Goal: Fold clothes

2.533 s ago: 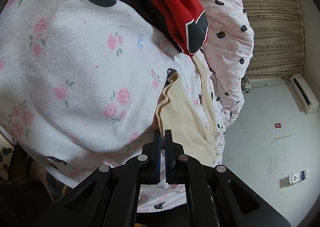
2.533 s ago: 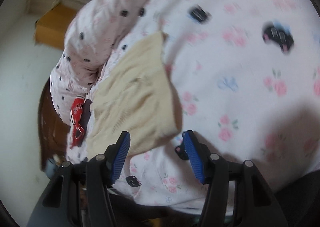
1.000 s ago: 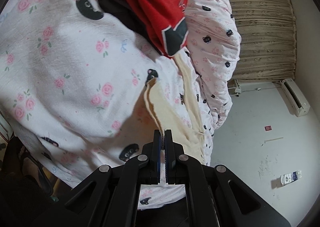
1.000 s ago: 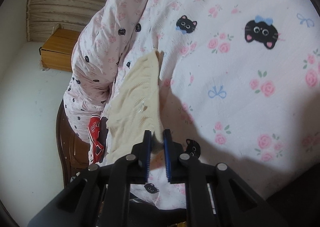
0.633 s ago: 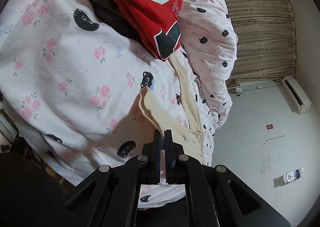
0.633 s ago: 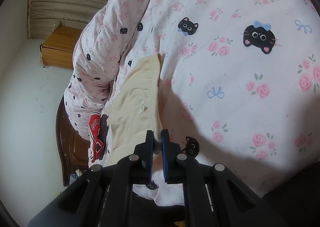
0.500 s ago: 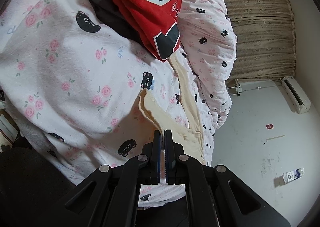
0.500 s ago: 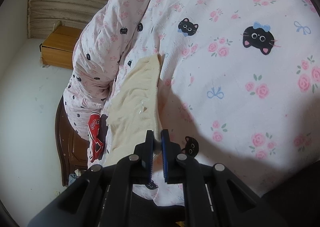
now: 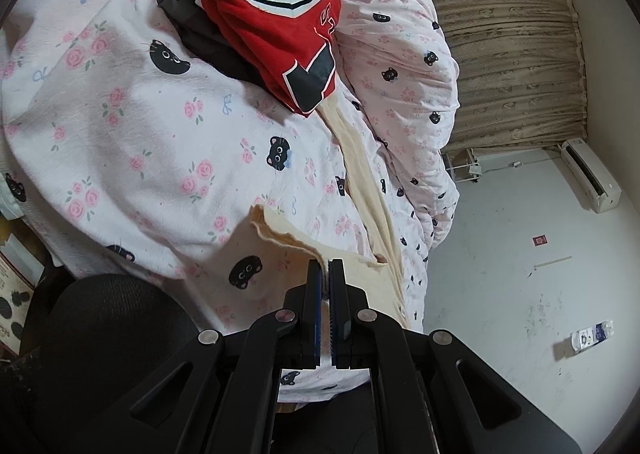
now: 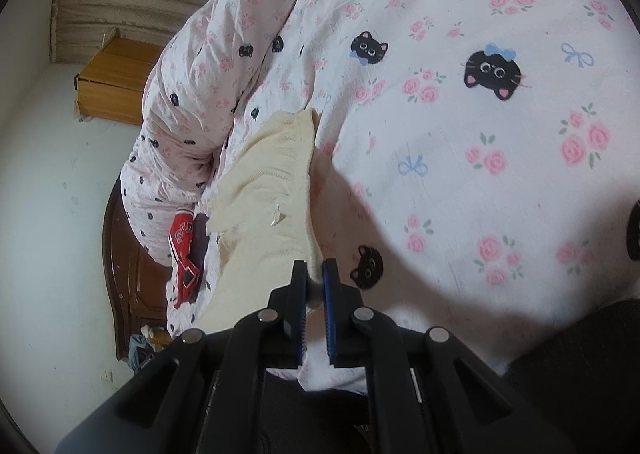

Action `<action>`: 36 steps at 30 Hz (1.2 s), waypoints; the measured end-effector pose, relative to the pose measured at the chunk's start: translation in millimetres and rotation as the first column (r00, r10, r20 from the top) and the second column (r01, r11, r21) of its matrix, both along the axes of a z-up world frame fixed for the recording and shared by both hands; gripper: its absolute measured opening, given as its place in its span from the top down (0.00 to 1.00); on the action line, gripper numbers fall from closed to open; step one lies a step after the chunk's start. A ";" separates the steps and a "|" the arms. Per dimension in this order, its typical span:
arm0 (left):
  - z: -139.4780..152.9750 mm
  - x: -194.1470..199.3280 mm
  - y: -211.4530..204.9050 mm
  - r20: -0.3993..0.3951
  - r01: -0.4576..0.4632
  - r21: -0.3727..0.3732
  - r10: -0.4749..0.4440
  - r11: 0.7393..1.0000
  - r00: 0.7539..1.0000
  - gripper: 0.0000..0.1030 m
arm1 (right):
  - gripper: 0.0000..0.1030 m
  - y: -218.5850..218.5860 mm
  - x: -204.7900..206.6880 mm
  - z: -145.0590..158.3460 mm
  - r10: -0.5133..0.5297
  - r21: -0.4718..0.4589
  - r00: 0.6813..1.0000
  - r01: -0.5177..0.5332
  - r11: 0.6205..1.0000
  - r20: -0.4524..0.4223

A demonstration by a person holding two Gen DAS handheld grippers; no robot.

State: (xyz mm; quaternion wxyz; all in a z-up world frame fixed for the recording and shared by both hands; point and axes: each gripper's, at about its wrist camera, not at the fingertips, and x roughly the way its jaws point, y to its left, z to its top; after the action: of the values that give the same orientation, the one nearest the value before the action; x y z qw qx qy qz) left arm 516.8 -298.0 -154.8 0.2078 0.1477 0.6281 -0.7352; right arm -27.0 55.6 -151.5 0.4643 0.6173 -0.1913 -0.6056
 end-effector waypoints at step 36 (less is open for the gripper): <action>33.8 -211.5 -218.8 0.301 0.025 -0.076 -0.001 0.997 0.954 0.98 | 0.92 -109.3 -78.6 0.2 -0.002 0.073 0.993 -0.006 0.997 0.116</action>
State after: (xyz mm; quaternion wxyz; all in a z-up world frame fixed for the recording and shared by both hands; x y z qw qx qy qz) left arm 305.3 -516.8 -121.0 0.3017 0.2535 0.5589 -0.7297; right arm -105.6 -53.7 -151.3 0.4303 0.6681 -0.1949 -0.5749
